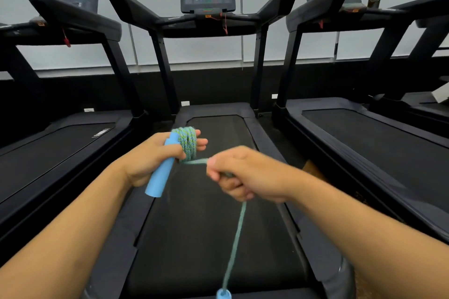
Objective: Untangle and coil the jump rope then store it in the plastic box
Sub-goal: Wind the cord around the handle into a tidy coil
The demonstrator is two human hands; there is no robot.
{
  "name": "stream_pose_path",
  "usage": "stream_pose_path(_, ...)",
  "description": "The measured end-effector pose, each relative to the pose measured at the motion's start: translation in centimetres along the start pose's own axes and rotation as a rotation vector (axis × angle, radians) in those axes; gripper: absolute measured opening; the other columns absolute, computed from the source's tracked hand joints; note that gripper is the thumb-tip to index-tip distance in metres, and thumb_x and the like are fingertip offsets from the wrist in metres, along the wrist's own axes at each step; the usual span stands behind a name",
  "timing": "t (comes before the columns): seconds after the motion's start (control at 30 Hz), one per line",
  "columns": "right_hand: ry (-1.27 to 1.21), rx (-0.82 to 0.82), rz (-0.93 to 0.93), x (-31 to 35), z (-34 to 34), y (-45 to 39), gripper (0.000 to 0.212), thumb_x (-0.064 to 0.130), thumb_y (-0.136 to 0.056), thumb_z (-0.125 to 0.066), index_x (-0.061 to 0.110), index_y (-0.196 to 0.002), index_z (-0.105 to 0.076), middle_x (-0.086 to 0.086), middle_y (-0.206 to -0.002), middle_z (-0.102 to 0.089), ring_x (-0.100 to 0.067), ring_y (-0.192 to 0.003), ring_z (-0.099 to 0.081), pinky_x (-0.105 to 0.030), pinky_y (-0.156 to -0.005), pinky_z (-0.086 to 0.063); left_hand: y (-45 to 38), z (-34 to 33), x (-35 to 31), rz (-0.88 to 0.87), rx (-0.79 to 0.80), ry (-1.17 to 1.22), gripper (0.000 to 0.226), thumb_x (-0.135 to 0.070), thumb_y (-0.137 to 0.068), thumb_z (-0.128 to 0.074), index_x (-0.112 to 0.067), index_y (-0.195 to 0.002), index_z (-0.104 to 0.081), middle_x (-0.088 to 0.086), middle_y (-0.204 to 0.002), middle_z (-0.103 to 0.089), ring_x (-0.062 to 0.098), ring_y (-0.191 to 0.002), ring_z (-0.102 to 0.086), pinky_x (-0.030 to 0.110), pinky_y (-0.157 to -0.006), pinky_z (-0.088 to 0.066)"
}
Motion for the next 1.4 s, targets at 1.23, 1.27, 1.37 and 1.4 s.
stream_pose_path(1.23, -0.041, 0.039, -0.109, -5.7, -2.1, -0.9, 0.036, 0.033, -0.112, -0.037, 0.020, -0.081, -0.048, 0.008, -0.058, -0.031, -0.007, -0.046, -0.022, -0.022, -0.045, -0.019, -0.6, -2.1, -2.1, -0.068, 0.073, 0.339, 0.067, 0.004, -0.078, -0.047, 0.000, -0.144, -0.049, 0.017, -0.143, -0.064, 0.029, -0.136, -0.059, 0.037, -0.114, -0.045)
stream_pose_path(1.27, 0.024, 0.043, -0.109, -4.8, -1.8, -0.6, 0.035, 0.033, -0.112, -0.037, 0.020, -0.081, -0.049, 0.009, -0.057, -0.031, -0.007, -0.046, -0.022, -0.022, -0.046, -0.019, -0.6, -1.7, -1.7, -0.056, 0.062, 0.302, 0.067, 0.003, -0.077, -0.048, -0.001, -0.144, -0.050, 0.016, -0.142, -0.065, 0.028, -0.136, -0.059, 0.037, -0.115, -0.044)
stream_pose_path(1.37, 0.144, 0.057, -0.075, -1.4, -0.8, 0.4, 0.034, 0.029, -0.111, -0.040, 0.018, -0.081, -0.052, 0.010, -0.055, -0.033, -0.009, -0.046, -0.023, -0.025, -0.047, -0.019, -0.5, -1.3, -0.3, -0.011, 0.034, 0.199, 0.067, 0.003, -0.074, -0.050, -0.003, -0.141, -0.054, 0.013, -0.138, -0.068, 0.024, -0.132, -0.062, 0.036, -0.115, -0.042)
stream_pose_path(1.4, 0.167, 0.052, -0.055, -0.2, -0.3, 0.7, 0.033, 0.027, -0.111, -0.041, 0.017, -0.081, -0.052, 0.009, -0.055, -0.033, -0.009, -0.046, -0.023, -0.026, -0.046, -0.019, -0.4, -1.5, 0.1, 0.010, 0.047, 0.164, 0.066, 0.003, -0.073, -0.051, -0.004, -0.138, -0.057, 0.011, -0.134, -0.071, 0.022, -0.128, -0.065, 0.034, -0.111, -0.044)
Point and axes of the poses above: each hand's wrist, its own y-axis away from the middle knuckle, its own z-axis out of the back of the hand, x = y × z, the point moved 9 cm from there along -y, towards the middle knuckle
